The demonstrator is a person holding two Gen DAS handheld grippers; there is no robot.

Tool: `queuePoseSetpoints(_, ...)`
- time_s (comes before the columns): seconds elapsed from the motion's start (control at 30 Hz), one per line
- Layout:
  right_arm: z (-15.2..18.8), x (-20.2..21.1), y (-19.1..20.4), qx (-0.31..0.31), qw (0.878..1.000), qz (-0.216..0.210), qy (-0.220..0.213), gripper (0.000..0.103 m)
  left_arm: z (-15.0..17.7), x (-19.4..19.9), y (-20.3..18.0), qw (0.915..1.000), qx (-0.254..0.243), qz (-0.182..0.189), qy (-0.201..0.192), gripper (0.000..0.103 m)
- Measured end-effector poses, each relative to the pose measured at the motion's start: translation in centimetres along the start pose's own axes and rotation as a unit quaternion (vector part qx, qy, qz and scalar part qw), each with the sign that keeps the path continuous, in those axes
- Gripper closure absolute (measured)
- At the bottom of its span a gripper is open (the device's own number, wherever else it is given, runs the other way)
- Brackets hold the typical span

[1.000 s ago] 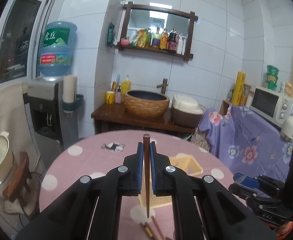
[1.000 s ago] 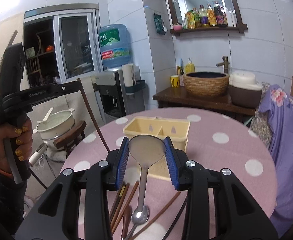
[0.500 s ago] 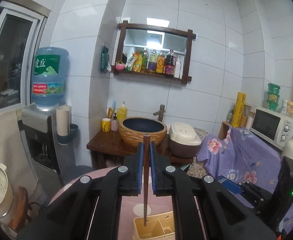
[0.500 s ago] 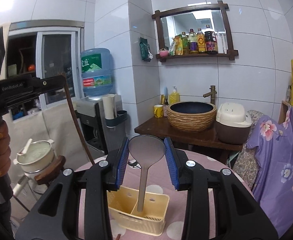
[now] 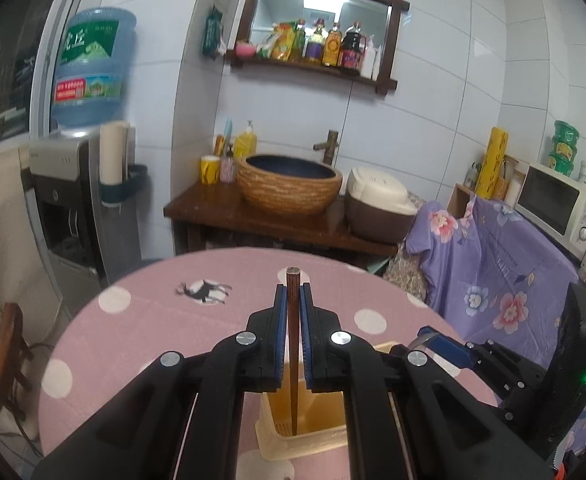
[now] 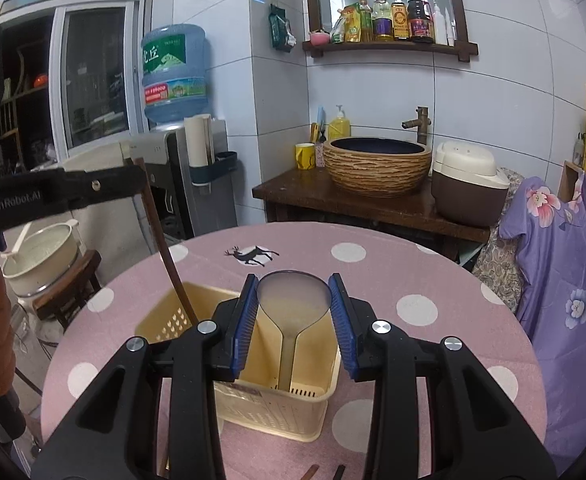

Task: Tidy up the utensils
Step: 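Carry the chopstick and spoon to the cream holder and drop them in, then move both grippers back over the remaining chopsticks and spoons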

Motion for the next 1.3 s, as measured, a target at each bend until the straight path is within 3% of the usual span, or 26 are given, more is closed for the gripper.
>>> queuePoseSetpoints(0.33,2.2,-1.0,-0.2,0.007,1.0,0.017,0.0,0.066,1.9,-1.7,1.0,0.9996,0.016,0.001,0.023,0.1)
queuePoseSetpoints(0.37,2.3,-1.0,-0.2,0.007,1.0,0.016,-0.004,0.064,1.9,-1.6,1.0,0.9996,0.016,0.003,0.021,0.1)
queuePoseSetpoints(0.4,2.4,-1.0,-0.2,0.007,1.0,0.014,-0.005,0.054,2.0,-1.5,0.9,0.9997,0.013,0.003,0.021,0.099)
queuePoseSetpoints(0.43,2.5,-0.8,-0.2,0.005,1.0,0.015,-0.009,0.042,2.2,-1.4,0.9,0.9997,0.009,0.001,0.021,0.096)
queuePoseSetpoints(0.47,2.4,-0.6,-0.4,0.003,1.0,0.018,-0.014,0.038,2.4,-1.1,0.8,0.9998,0.004,-0.001,0.019,0.092)
queuePoseSetpoints(0.53,2.4,0.0,-0.4,0.002,0.999,0.02,-0.026,0.037,2.9,-0.5,0.8,0.9999,0.0,0.0,0.012,0.053)
queuePoseSetpoints(0.67,2.7,1.7,-0.2,0.01,0.999,0.025,-0.038,0.035,4.3,1.0,1.2,1.0,0.004,0.001,0.003,0.041)
queuePoseSetpoints(0.73,3.3,2.7,-0.1,0.018,0.999,0.027,-0.039,0.029,5.4,1.6,1.6,1.0,0.003,-0.007,0.005,0.026)
queuePoseSetpoints(0.8,4.2,3.7,0.0,0.024,0.999,0.03,-0.035,0.026,6.8,2.2,2.1,0.9998,0.006,-0.011,0.013,0.022)
queuePoseSetpoints(0.97,7.6,5.7,-0.7,0.021,0.999,0.038,-0.001,0.025,11.4,2.7,3.5,0.9982,0.008,-0.021,0.055,0.017)
queuePoseSetpoints(1.2,14.2,7.0,-1.5,-0.008,0.997,0.037,0.068,0.025,18.6,3.1,5.4,0.9921,0.016,-0.044,0.117,0.017)
queuePoseSetpoints(1.3,16.9,7.1,-1.8,-0.022,0.995,0.038,0.095,0.025,20.6,3.1,5.6,0.9895,0.02,-0.047,0.135,0.022)
Point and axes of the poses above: each gripper's, at about its wrist camera, not at the fingertips, and x roughly against the way its jaws point, y to its left, z to its underside, the point moved 8 cm from there along -x, roughly the way its jaws point, and after that the axes turned 5 degrees about y, right-handed, at the moved point
